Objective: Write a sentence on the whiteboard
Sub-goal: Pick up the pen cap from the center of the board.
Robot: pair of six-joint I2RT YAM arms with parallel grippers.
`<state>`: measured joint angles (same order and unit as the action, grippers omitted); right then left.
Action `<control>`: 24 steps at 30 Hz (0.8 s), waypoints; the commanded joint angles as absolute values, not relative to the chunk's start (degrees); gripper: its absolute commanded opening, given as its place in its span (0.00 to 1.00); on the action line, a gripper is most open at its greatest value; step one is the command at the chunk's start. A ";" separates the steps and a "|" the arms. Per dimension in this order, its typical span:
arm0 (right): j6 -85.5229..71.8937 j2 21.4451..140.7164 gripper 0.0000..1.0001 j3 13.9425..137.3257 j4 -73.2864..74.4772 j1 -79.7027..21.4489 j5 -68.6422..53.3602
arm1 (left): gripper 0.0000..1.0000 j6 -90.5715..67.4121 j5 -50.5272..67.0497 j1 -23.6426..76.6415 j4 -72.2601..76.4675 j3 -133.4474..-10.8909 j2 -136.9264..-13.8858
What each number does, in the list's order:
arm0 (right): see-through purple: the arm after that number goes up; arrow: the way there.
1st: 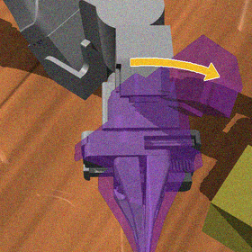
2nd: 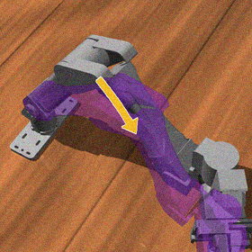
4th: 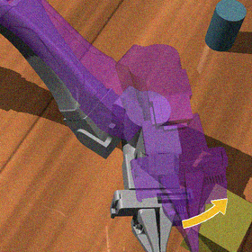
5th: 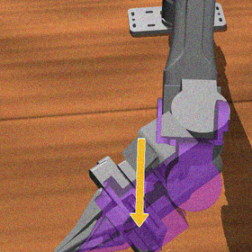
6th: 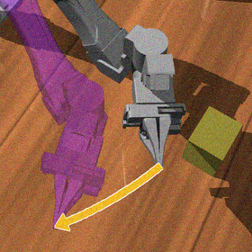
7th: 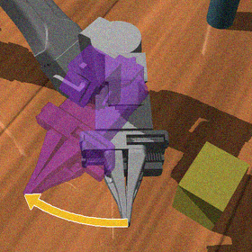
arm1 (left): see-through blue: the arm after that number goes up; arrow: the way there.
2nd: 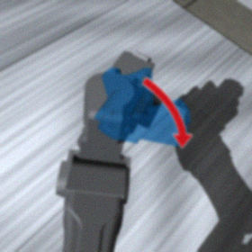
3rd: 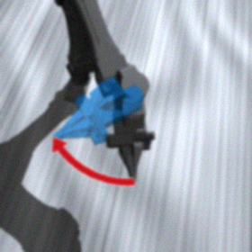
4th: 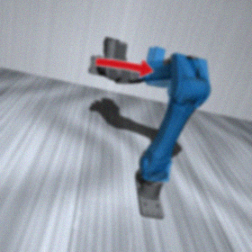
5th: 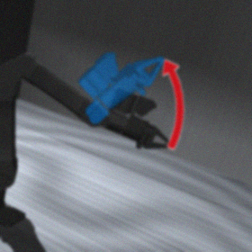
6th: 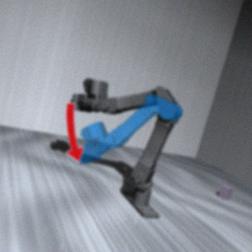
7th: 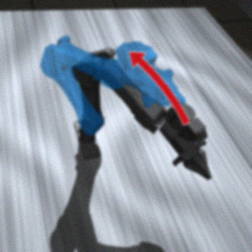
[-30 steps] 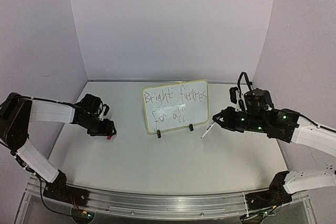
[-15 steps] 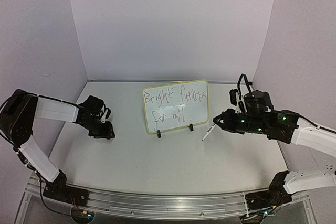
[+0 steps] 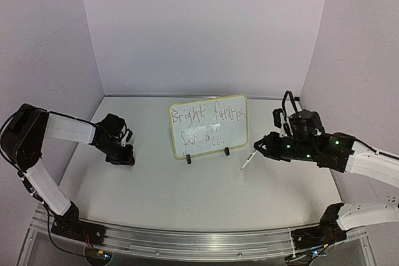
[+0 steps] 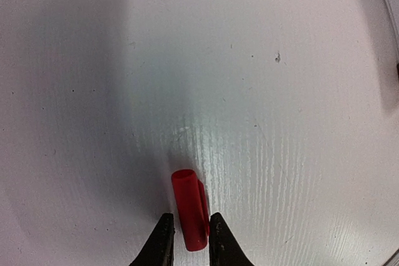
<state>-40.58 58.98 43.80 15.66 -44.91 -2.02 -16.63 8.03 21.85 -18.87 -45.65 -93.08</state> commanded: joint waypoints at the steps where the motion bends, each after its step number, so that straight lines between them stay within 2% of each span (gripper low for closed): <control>1: -40.77 57.57 0.00 43.51 15.39 -44.56 -1.06 | 0.17 -17.40 6.68 21.96 -20.41 -47.46 -93.30; 7: -40.74 57.67 0.00 43.59 15.44 -44.47 -0.85 | 0.14 -17.49 6.44 21.98 -21.41 -48.20 -94.49; 13: -40.65 57.91 0.00 43.59 15.47 -44.49 -0.53 | 0.01 -17.49 6.90 21.97 -21.57 -47.89 -93.75; 15: -40.52 58.43 0.00 43.92 15.30 -44.47 -0.86 | 0.00 -17.46 7.00 22.01 -21.40 -47.23 -92.54; 19: -39.97 60.79 0.00 46.11 13.47 -44.63 -5.03 | 0.00 -16.83 8.94 22.29 -17.73 -42.80 -85.94; 24: -42.40 63.16 0.00 46.67 8.91 -44.82 -8.23 | 0.00 -15.71 11.17 27.17 -10.33 -33.85 -71.60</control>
<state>-40.77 61.56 43.77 13.66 -44.66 -5.20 -17.13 8.60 23.16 -16.94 -38.85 -82.52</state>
